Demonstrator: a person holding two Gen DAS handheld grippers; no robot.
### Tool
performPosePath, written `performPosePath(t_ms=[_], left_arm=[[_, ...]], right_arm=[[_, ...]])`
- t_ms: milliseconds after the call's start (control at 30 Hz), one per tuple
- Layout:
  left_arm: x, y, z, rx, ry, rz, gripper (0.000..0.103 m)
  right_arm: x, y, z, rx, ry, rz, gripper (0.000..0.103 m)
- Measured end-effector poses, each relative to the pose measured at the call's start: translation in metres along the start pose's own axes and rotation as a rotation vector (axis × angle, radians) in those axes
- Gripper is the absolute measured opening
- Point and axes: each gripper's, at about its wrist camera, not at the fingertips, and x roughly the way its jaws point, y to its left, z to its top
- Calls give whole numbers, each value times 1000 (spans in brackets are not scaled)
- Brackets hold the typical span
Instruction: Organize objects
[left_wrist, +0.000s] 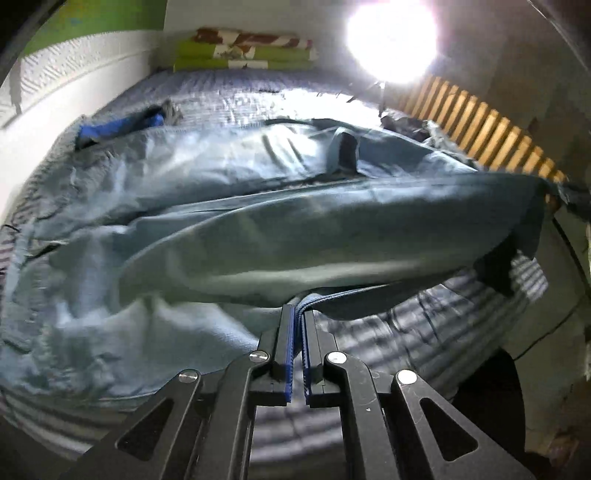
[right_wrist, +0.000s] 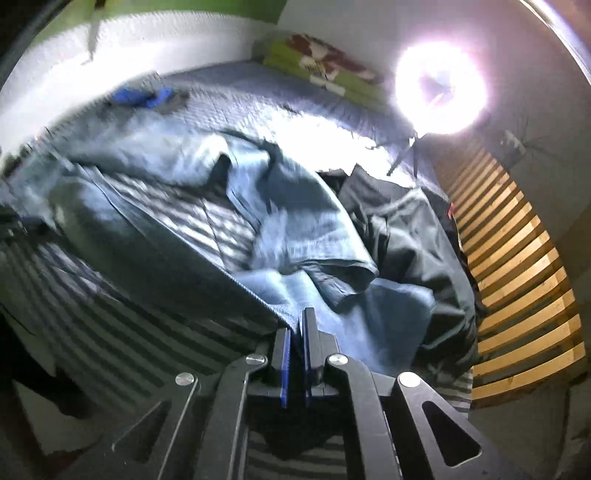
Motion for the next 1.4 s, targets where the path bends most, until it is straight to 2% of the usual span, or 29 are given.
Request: performPosePath(t_ms=[100, 167, 200, 233, 267, 333, 433, 633, 733, 833, 933, 1000, 1067, 1100, 1133, 1200, 1400], left_arm=[[-34, -3, -19, 24, -16, -18, 3], [-40, -6, -32, 40, 18, -45, 5], [-39, -9, -39, 40, 46, -26, 8], [-35, -10, -44, 51, 76, -22, 9], [-31, -10, -50, 55, 104, -18, 12], [-27, -9, -59, 35, 128, -15, 12], [-26, -11, -61, 2, 119, -38, 12], [-12, -40, -55, 32, 108, -72, 12], [11, -61, -49, 75, 133, -78, 13], [36, -76, -41, 92, 156, -88, 13], [55, -82, -38, 113, 166, -51, 13], [64, -75, -36, 71, 179, -51, 13], [68, -64, -35, 22, 179, -54, 13], [69, -60, -35, 8, 176, -52, 13], [69, -56, -35, 2, 173, -50, 13], [68, -51, -33, -1, 160, -39, 13], [55, -47, -22, 18, 95, -14, 13]], right_arm=[[-17, -15, 16, 43, -21, 6, 5], [-3, -22, 27, 95, 2, -15, 11], [9, -24, 28, 110, 33, -20, 31], [21, -25, 29, 117, 64, -22, 56], [33, -30, 26, 133, 72, -45, 61], [45, -40, 16, 174, 74, -46, 61], [50, -61, -9, 267, 67, 16, 61], [38, -81, -95, 369, 43, 77, 61], [35, -64, -130, 361, 41, 138, 62], [41, -41, -143, 310, 56, 169, 64], [64, -15, -144, 253, 95, 149, 64], [85, 1, -143, 207, 134, 128, 64], [99, 10, -143, 165, 162, 88, 60], [102, 10, -141, 159, 182, 79, 31], [100, 6, -138, 181, 193, 114, 2], [81, -5, -133, 213, 152, 112, 2], [-32, -48, -99, 218, 13, 90, 2]])
